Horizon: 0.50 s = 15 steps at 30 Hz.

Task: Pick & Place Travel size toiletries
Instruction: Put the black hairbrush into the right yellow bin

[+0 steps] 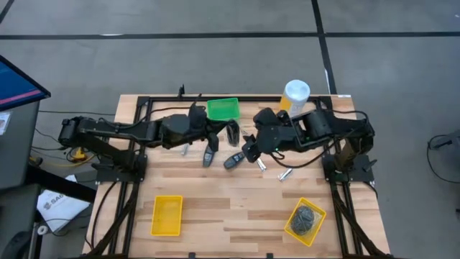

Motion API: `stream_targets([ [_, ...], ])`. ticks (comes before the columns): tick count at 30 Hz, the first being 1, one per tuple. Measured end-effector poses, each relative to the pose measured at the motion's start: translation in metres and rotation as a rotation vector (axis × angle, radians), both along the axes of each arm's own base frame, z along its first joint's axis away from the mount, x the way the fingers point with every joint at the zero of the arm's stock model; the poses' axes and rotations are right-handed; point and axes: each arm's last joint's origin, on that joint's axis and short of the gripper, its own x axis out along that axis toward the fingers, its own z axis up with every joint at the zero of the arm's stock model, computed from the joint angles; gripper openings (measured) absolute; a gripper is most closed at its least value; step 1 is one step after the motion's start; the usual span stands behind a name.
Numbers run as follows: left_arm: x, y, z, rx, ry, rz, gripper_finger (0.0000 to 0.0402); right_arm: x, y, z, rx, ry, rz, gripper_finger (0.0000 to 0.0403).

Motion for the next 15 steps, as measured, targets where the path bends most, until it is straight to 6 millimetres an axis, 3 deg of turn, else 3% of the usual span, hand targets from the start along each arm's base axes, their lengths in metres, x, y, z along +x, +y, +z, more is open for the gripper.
stream_targets([
  [15, 0.003, -0.004, 0.005, 0.137, 0.008, -0.179, 0.0000, 0.009, -0.030, 0.003, 0.011, 0.045, 0.151, 0.0255],
])
